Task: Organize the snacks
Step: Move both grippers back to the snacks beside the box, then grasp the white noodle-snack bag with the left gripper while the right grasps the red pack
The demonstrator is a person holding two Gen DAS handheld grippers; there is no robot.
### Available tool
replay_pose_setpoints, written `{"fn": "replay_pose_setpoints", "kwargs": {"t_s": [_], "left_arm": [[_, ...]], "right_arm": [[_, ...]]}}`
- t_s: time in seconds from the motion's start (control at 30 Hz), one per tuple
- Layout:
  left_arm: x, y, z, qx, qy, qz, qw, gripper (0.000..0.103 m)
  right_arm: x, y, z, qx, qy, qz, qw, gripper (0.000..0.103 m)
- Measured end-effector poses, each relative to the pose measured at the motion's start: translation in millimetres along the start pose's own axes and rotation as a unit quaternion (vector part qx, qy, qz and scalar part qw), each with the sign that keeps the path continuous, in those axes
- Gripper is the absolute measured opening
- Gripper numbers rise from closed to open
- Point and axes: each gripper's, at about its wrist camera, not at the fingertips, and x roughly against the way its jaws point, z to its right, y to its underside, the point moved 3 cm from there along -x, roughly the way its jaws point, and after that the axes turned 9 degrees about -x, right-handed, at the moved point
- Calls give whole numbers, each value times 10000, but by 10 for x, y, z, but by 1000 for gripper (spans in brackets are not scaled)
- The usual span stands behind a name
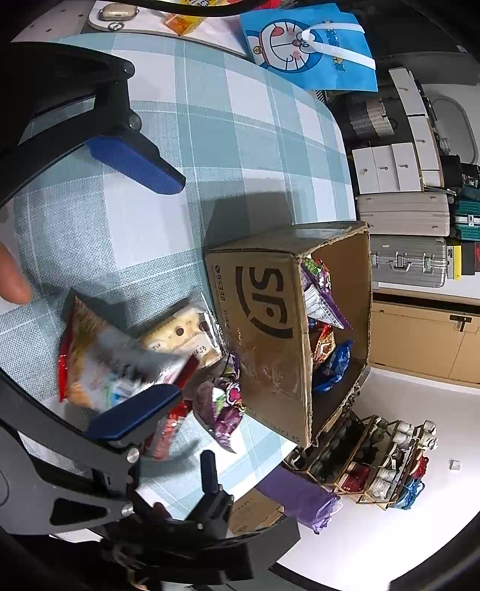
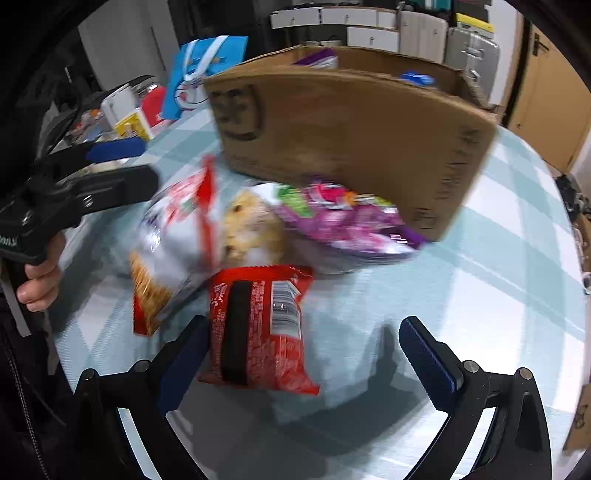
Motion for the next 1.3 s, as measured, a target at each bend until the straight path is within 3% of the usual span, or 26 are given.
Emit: {"fn": "replay_pose_setpoints", "kwargs": {"t_s": [0.13, 0.43, 0.57, 0.73, 0.83, 1.0, 1.3], "left_arm": [[-12, 8, 31, -53, 25, -20, 10000, 102], [-29, 53, 139, -341, 204, -128, 9991, 102], [-30, 81, 254, -606, 299, -173, 9976, 102], [-8, 108, 353, -849, 452, -173, 9952, 102], [2, 130, 408, -979, 545, -192, 9935, 102], [-5, 176, 489, -1138, 623, -264, 9912, 102], [-96, 272, 609, -1425, 705, -477, 9861, 102]], "right_arm": [[7, -48, 156, -126, 30, -54, 9999, 103], [-9, 2, -34, 239, 97, -17, 9997, 101], [-20, 20, -67, 324, 24, -62, 9995, 83], [-26, 12, -110, 417, -56, -56, 9991, 78], [-43, 27, -167, 485, -123, -54, 9987, 70], [-59, 58, -275, 614, -282, -65, 9977, 49], [-100, 13, -406, 752, -322, -50, 9966, 48]]}}
